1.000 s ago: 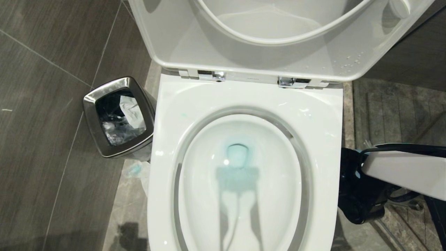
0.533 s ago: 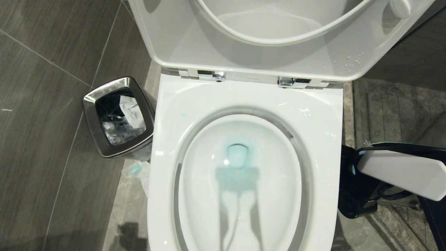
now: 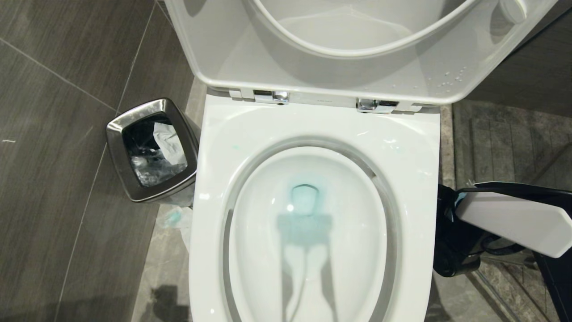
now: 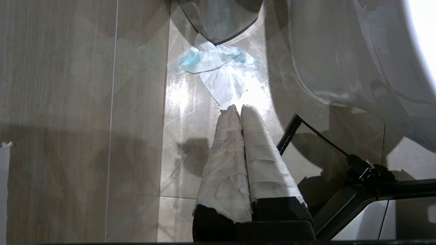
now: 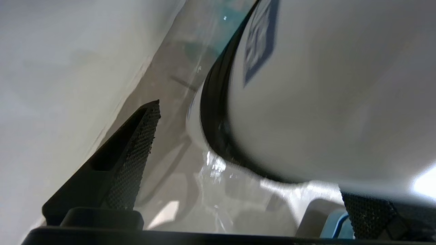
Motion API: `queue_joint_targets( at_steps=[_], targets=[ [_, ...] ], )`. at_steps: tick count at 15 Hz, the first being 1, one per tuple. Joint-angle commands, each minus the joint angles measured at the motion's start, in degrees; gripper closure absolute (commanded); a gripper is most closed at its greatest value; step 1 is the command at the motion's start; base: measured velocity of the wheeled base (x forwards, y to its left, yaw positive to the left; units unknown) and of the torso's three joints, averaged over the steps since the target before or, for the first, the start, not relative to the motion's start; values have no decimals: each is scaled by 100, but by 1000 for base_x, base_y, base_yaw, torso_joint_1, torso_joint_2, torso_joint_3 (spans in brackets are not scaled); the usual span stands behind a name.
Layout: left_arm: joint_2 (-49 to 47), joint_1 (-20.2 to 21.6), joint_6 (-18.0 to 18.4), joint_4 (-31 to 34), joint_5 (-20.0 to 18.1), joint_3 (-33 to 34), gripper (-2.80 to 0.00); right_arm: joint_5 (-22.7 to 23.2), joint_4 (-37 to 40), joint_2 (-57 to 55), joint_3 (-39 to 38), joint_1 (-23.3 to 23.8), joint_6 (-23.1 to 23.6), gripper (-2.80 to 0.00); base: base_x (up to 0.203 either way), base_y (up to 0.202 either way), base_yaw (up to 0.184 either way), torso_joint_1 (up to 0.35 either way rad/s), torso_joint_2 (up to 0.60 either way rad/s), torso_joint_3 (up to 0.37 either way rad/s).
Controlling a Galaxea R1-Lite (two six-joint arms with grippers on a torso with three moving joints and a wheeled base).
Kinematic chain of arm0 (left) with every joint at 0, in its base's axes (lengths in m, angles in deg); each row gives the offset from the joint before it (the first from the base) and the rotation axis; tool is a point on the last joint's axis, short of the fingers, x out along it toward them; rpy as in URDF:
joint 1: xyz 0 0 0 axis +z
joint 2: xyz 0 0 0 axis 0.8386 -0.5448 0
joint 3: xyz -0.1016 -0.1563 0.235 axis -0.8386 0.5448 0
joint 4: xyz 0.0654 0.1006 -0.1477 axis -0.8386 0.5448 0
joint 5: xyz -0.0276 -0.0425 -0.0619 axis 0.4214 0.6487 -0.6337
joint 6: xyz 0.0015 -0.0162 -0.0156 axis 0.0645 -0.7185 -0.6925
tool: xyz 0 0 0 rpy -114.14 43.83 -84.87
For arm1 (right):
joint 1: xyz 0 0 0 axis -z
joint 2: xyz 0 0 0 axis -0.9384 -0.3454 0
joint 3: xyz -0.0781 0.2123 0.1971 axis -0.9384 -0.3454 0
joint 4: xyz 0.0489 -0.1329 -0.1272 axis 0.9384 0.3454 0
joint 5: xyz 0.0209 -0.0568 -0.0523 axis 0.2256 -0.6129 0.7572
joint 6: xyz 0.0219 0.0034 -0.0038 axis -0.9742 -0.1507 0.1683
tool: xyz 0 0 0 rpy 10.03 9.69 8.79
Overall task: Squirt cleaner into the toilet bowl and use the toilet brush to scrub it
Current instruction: Pour in the cleaning agent
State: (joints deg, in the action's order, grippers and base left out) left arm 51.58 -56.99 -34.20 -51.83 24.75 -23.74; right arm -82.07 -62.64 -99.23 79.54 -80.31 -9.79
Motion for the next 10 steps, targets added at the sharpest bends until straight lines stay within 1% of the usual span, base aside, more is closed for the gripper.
queue_joint_targets(
  at_steps=[1,6,8,10],
  targets=[
    [0,0,4,3,-5,-1,0,-3,-51,-15,143,1,14,-280,0,0,0,0,0,0],
    [0,6,4,3,1,-1,0,-21,-51,-8,238,-3,9,-280,0,0,0,0,0,0],
    [0,7,4,3,-1,-1,0,-34,-51,-110,388,-3,5,-280,0,0,0,0,0,0],
    [0,4,4,3,-5,-1,0,-204,-51,-200,600,8,5,-280,0,0,0,0,0,0]
  ],
)
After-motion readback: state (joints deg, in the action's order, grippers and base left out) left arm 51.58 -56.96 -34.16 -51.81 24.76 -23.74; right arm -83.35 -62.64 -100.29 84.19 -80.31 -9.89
